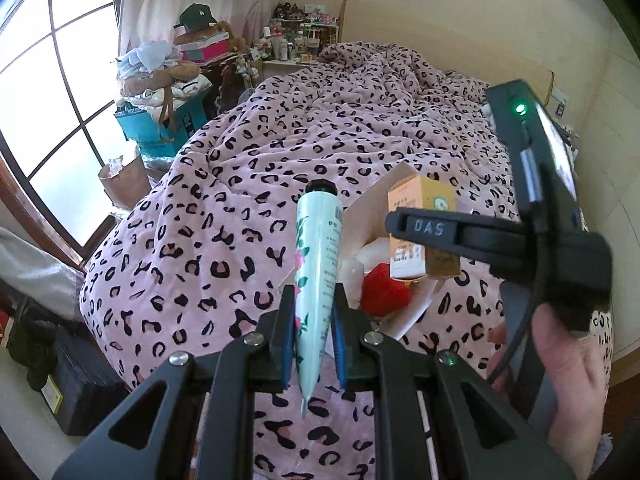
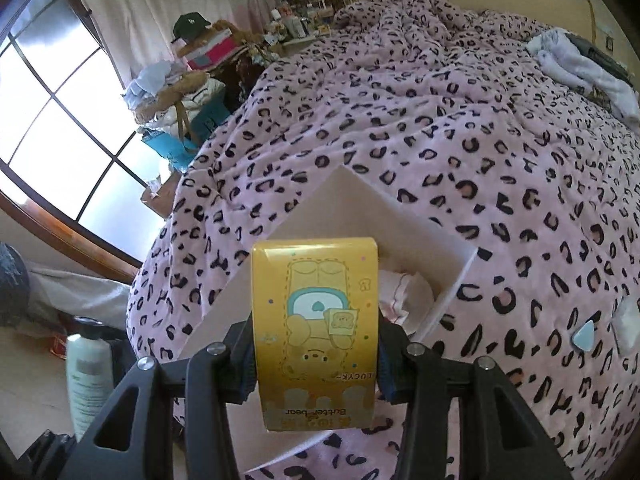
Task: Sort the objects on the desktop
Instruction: 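Carry the floral tube in left tool and yellow box in right tool to the white box, then lower the yellow box into the white box and open right tool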
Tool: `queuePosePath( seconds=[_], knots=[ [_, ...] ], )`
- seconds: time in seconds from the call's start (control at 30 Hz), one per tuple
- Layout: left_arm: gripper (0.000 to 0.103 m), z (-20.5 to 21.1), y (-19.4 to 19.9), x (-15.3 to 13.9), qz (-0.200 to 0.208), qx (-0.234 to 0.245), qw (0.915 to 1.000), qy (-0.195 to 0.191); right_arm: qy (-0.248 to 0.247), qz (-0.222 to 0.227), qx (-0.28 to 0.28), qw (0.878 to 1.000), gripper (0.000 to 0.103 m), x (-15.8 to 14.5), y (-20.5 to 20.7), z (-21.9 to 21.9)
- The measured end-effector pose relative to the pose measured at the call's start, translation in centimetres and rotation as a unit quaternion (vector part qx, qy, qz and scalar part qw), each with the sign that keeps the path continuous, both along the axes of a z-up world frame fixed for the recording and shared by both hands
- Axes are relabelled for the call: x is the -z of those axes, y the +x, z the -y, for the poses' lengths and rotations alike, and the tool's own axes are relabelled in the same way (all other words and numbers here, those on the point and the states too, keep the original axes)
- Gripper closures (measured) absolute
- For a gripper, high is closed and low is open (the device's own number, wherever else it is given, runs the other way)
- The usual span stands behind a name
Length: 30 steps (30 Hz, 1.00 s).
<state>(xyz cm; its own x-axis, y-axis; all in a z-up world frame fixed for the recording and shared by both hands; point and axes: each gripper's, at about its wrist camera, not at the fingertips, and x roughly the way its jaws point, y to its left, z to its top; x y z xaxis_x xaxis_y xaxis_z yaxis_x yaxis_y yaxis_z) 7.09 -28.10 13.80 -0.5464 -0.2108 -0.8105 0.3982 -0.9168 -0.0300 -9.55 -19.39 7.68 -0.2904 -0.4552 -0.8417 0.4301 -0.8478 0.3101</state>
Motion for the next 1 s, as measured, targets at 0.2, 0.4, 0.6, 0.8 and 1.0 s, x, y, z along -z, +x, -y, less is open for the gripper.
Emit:
queuePosePath(
  seconds=[0.2, 0.4, 0.6, 0.8, 1.0],
  knots=[
    [0.087, 0.0, -0.2, 0.2, 0.002, 0.000, 1.0000, 0.000, 0.023, 0.010, -0.004, 1.000, 0.057, 1.7, -0.5, 0.8],
    [0.087, -0.1, -0.4, 0.3, 0.004, 0.001, 1.0000, 0.001, 0.047, 0.006, -0.014, 0.999, 0.057, 1.8, -0.6, 1.5],
    [0.087, -0.1, -0.5, 0.5, 0.004, -0.001, 1.0000, 0.002, 0.050, 0.008, -0.013, 0.999, 0.056, 0.6, -0.8, 1.3],
    [0.087, -0.3, -0.7, 0.4, 0.003, 0.001, 1.0000, 0.001, 0.039, 0.016, -0.007, 0.999, 0.055, -0.4, -1.0, 0.6],
    [0.087, -0.6, -1.2, 0.3, 0.004, 0.010, 0.9999, 0.004, 0.013, -0.005, 0.005, 1.000, 0.055, -2.9, 0.4, -2.1]
  ],
)
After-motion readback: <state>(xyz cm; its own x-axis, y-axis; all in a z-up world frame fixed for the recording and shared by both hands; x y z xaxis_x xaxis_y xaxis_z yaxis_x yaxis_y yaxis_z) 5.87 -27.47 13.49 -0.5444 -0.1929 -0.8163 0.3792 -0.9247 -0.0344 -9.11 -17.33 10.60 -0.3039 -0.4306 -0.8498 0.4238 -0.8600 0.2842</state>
